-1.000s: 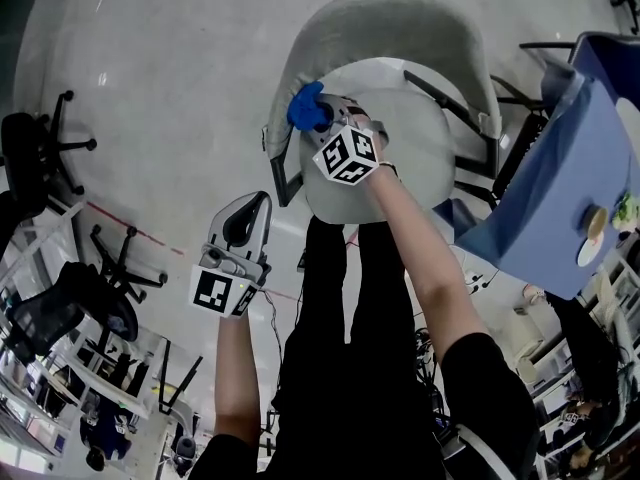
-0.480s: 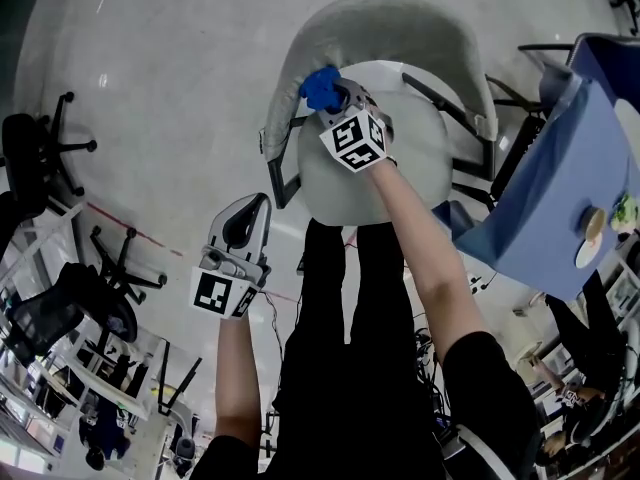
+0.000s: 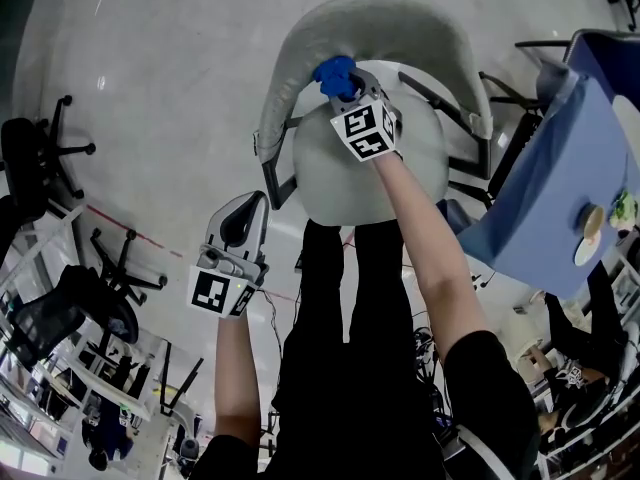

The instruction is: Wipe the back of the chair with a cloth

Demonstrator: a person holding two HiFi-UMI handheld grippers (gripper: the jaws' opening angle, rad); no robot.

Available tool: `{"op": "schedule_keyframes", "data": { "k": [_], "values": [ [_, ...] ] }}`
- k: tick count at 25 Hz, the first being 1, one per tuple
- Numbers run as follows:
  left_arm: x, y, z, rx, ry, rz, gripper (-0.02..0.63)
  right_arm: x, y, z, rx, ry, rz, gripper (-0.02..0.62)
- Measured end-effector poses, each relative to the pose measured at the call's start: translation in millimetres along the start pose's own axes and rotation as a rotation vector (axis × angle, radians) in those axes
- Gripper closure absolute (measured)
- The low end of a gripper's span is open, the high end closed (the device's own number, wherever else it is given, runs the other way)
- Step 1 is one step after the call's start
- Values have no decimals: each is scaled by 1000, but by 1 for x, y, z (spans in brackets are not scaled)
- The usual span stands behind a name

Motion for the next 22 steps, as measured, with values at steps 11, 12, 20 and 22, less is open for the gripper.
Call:
{"op": "schedule_keyframes", "data": {
  "k": [11,12,20,22],
  "values": [
    [-9,10,2,19,9,-4,581,19,-6,55,107,144,-60,466],
    [-9,11,2,21,9,-5,581,20,-7,58,115,153,-63,466],
    [-9,22,6,51,20,-22,581,47,-19,93,211,225,-91,466],
    [-8,25,7,59,25,-26,581,53,-25,101,238,240,-93,466]
  ]
}}
Point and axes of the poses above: the fingertips, and each gripper's own axes: y forward along the fingers, z to its right, x out of its underside, the point moved 7 cm from there along -y, backward along the fingers, and after that the axes turned 14 degrees about x, right-handed, at the moved point
